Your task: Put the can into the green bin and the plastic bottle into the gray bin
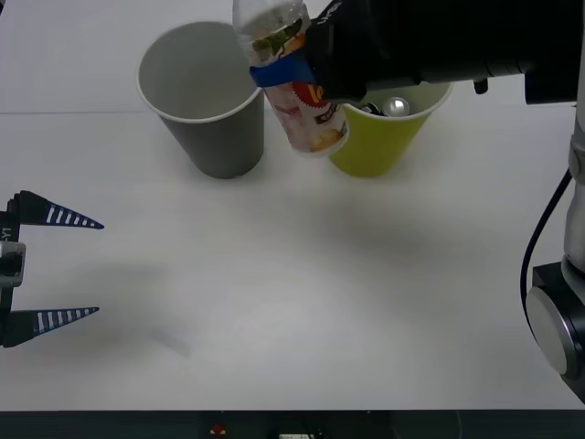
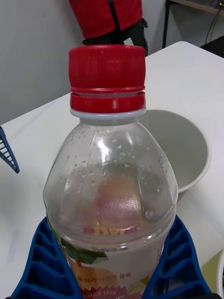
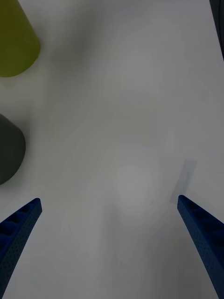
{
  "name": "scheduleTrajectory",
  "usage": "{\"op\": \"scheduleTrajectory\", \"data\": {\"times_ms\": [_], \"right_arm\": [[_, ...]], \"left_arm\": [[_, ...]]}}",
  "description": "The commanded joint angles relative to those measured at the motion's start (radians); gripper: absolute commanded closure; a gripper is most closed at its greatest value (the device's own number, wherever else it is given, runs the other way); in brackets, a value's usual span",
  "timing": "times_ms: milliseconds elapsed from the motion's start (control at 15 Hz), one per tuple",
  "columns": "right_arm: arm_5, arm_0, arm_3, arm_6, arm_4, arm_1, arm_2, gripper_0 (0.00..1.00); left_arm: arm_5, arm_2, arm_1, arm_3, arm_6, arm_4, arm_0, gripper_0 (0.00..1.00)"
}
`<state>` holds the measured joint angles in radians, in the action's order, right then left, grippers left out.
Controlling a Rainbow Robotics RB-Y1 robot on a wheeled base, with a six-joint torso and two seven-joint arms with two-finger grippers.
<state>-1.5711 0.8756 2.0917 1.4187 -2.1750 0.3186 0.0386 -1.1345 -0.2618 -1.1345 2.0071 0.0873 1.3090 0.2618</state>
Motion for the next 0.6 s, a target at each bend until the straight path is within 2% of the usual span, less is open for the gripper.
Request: {"op": "scheduleTrajectory", "data": {"times_ms": [67, 333, 600], "right_arm": [[0.000, 0.135, -0.157, 0.000, -0.092, -0.069, 0.017, 1.00], [0.006, 0.290, -0.412, -0.037, -0.134, -0.127, 0.018, 1.00], [0.140, 0.411, -0.662, -0.101, -0.158, -0.168, 0.032, 1.00]], "left_arm": [[0.000, 0.000, 0.000, 0.000, 0.000, 0.000, 0.000, 0.00], [0.000, 0.000, 0.000, 0.000, 0.000, 0.000, 0.000, 0.00], [0.000, 0.000, 0.000, 0.000, 0.000, 0.000, 0.000, 0.00]]}}
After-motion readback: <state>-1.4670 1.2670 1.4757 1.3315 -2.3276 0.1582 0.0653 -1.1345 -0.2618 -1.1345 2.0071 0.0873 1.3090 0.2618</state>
